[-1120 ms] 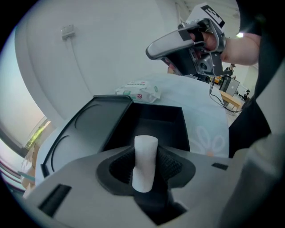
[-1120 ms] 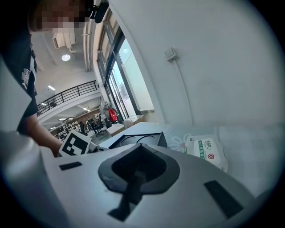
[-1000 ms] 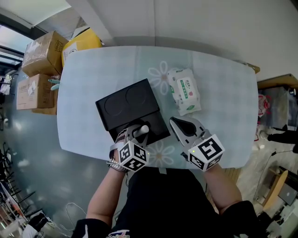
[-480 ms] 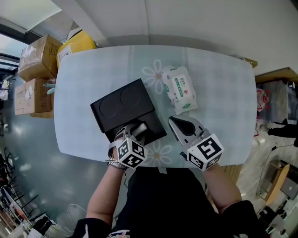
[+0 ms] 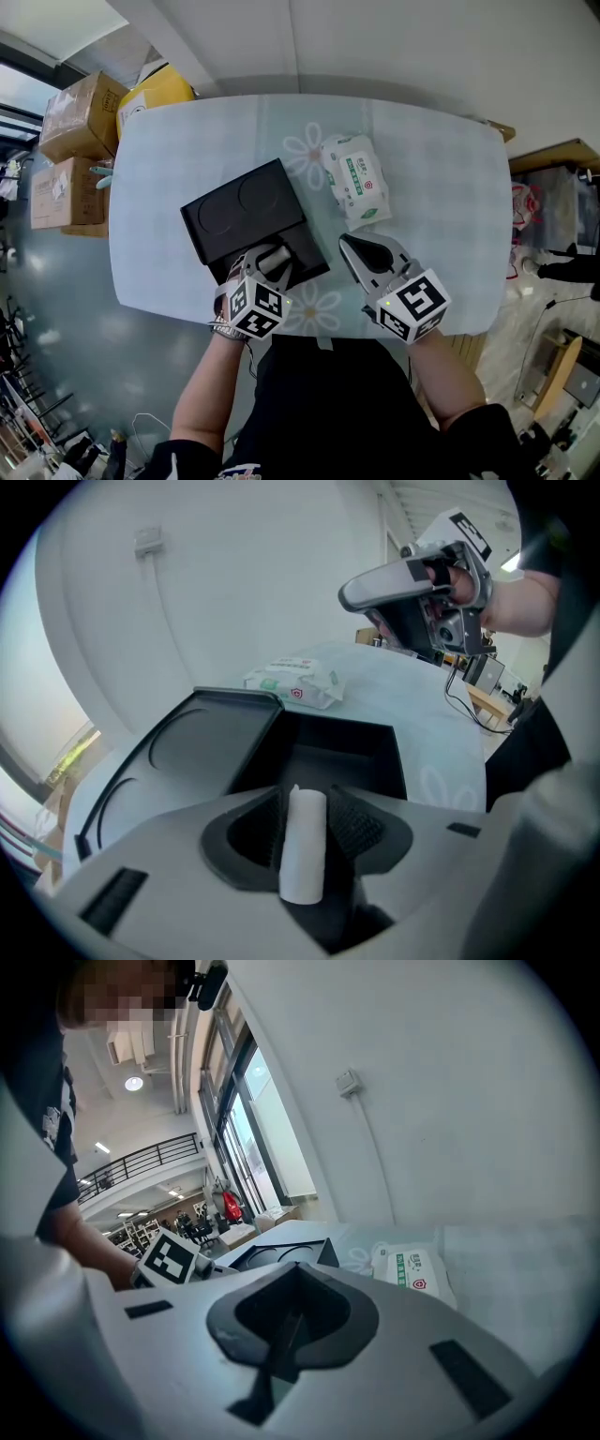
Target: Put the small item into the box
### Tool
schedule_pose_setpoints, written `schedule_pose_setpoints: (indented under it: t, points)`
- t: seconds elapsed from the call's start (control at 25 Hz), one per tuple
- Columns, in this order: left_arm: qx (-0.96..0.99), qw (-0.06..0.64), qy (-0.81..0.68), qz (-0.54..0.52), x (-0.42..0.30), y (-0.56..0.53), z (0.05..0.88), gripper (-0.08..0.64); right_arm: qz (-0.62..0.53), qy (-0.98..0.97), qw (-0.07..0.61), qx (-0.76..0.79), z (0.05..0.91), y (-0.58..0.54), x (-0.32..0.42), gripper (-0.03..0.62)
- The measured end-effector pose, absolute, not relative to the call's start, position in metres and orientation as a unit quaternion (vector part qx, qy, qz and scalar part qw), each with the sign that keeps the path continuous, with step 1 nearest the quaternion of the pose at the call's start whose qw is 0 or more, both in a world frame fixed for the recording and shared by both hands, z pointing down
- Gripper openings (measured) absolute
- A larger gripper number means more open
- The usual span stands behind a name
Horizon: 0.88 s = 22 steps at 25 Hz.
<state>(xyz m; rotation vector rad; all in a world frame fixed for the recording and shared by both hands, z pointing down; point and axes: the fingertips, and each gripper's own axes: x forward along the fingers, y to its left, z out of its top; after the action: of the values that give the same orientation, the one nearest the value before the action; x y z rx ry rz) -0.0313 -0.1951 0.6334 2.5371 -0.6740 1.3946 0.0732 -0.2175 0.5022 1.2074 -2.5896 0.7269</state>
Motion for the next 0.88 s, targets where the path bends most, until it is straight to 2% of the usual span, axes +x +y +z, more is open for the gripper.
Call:
schedule_pose_setpoints:
  t: [0.4, 0.64, 0.72, 0.84, 0.88]
  points:
    - [0.864, 0.092, -0.29, 0.4, -0.029, -0.188, 0.581, 0.155, 0.217, -0.892, 0.083, 0.388, 0.473, -0.202, 0.075, 0.009]
    - [0.884, 0.118, -0.347, 0.289, -0.03, -0.172, 0.528, 0.152, 0.194, -0.906, 0.078, 0.367, 0.45, -0.186, 0.068, 0.009]
    - [0.888, 0.13, -0.373, 0.237, -0.035, -0.166, 0.506, 0.127, 0.184, -0.913, 0.075, 0.356, 0.443, -0.181, 0.065, 0.009]
    - [0.883, 0.126, -0.409, 0.195, -0.046, -0.153, 0.48, 0.012, 0.17, -0.922, 0.07, 0.34, 0.43, -0.171, 0.059, 0.009]
    - [0.88, 0.123, -0.417, 0.189, -0.049, -0.147, 0.473, 0.009, 0.167, -0.925, 0.069, 0.334, 0.426, -0.168, 0.057, 0.009]
